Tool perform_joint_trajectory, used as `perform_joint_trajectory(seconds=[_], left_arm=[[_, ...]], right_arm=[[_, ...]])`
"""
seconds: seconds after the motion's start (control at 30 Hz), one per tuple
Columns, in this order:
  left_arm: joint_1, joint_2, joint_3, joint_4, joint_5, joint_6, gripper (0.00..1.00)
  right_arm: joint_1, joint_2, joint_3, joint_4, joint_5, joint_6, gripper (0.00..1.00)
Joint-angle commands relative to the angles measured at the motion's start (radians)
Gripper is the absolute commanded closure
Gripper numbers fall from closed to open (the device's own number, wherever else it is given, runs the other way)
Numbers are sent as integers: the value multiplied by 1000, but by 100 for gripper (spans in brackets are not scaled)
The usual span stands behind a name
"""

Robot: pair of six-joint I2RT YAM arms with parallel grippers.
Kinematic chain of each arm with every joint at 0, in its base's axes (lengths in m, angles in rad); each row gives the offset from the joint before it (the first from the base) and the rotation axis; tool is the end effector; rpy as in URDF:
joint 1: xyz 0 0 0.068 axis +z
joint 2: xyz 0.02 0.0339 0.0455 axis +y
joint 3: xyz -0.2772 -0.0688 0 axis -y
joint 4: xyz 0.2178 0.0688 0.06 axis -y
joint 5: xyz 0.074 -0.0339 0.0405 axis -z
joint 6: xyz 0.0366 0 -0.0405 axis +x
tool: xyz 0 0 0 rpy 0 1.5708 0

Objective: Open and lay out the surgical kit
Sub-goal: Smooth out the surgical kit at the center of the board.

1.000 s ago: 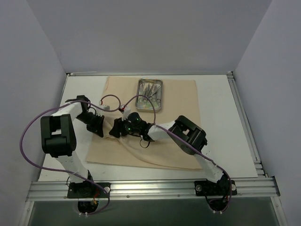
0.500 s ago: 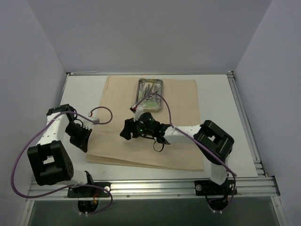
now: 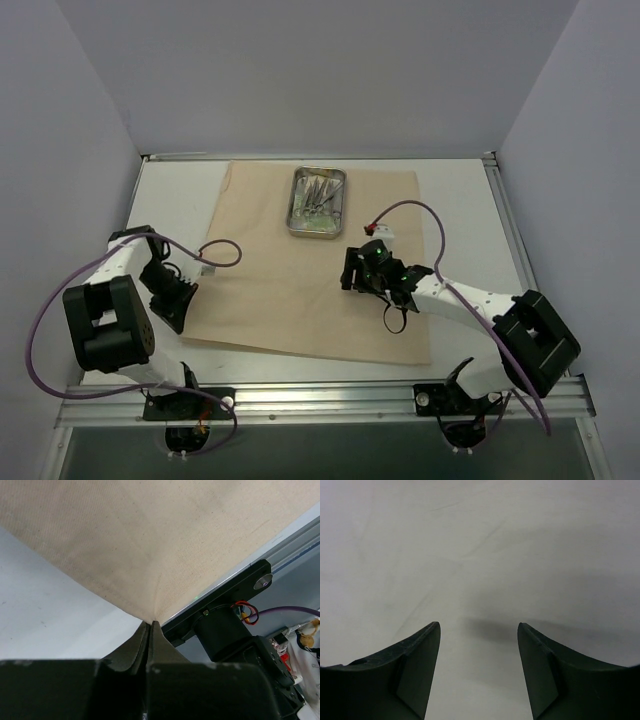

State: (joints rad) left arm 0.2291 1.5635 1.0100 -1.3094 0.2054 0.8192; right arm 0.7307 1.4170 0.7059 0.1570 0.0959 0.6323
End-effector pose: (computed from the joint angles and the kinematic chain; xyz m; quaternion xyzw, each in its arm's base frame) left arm 0.1996 0.0389 0.2221 -0.2719 -0.9460 0.1603 0.0746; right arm 0.2076 0.1813 0.2326 -0.0196 0.8726 0.2738 0.4040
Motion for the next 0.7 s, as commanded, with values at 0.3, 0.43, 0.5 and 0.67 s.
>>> perform_joint_trajectory(seconds=[0.3, 0.43, 0.5, 0.67], left_arm=[[-10, 110, 38, -65, -86, 64, 98], [-17, 136, 42, -100, -86, 103, 59], [-19, 138, 70, -141, -90, 124, 31], [3, 105, 254, -194, -17, 115, 27]], right_arm=[[-260, -130, -112, -149, 13, 32, 41], [-290, -110, -100, -211, 27, 12, 41], [-294, -115, -74, -261, 42, 0, 41], [-373, -116, -28, -294, 74, -57, 32]])
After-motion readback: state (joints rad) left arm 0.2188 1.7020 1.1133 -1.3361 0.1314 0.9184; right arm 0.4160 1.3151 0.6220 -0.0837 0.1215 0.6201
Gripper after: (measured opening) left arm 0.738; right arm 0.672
